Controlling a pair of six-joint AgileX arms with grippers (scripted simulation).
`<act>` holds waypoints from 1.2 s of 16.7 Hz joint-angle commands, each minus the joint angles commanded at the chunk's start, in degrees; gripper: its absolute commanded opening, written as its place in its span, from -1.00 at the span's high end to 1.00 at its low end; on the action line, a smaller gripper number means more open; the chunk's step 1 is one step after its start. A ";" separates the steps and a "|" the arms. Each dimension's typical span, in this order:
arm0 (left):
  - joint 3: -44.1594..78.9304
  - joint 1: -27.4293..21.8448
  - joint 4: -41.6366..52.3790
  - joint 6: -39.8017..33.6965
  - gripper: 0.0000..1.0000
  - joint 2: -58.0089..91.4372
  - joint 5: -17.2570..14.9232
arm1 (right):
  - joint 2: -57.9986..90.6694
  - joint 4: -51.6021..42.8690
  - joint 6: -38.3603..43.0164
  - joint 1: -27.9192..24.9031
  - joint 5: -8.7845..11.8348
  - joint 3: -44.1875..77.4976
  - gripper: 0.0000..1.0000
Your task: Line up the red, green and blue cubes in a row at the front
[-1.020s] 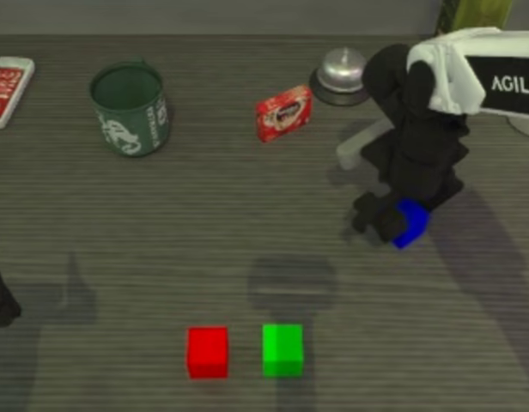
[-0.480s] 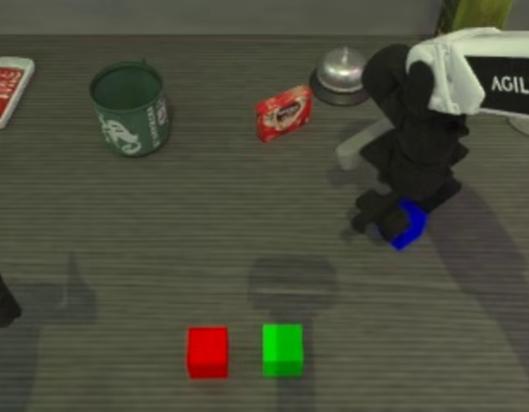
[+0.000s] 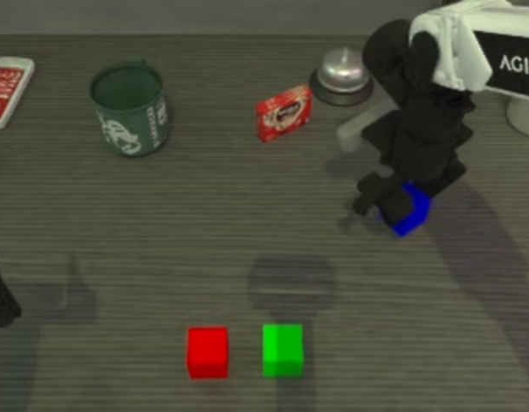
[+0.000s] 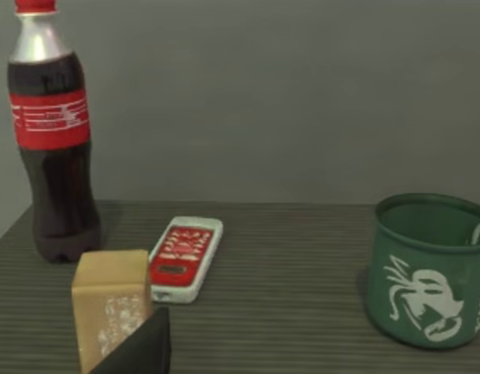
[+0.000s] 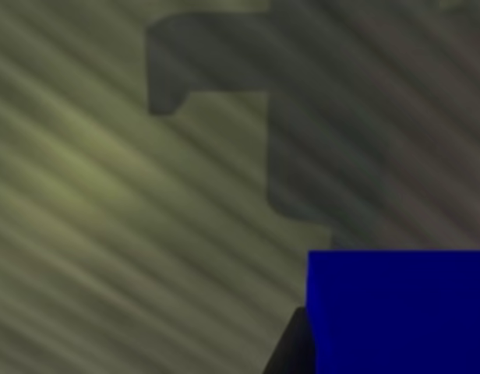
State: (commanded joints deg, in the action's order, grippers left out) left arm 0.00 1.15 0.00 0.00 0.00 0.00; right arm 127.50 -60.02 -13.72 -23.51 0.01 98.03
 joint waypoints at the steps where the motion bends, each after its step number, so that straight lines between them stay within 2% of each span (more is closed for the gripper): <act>1: 0.00 0.00 0.00 0.00 -1.00 0.00 0.00 | -0.63 -2.36 0.02 -0.04 0.00 1.39 1.00; 4: 0.00 0.00 0.00 0.00 -1.00 0.00 0.00 | -2.35 -6.84 0.03 -0.14 -0.02 4.51 1.00; 11: 0.00 0.00 0.00 0.00 -1.00 0.00 0.00 | -3.16 -6.91 2.18 -0.88 -0.02 3.62 1.00; 15: 0.00 0.00 0.00 0.00 -1.00 0.00 0.00 | -7.71 -6.12 12.90 -5.08 -0.12 -1.90 1.00; 20: 0.00 0.00 0.00 0.00 -1.00 0.00 0.00 | -16.76 -4.53 35.24 -12.40 -0.25 -13.44 1.00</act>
State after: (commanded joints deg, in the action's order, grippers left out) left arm 0.00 1.15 0.00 0.00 0.00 0.00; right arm 110.74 -64.55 21.52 -35.91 -0.24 84.58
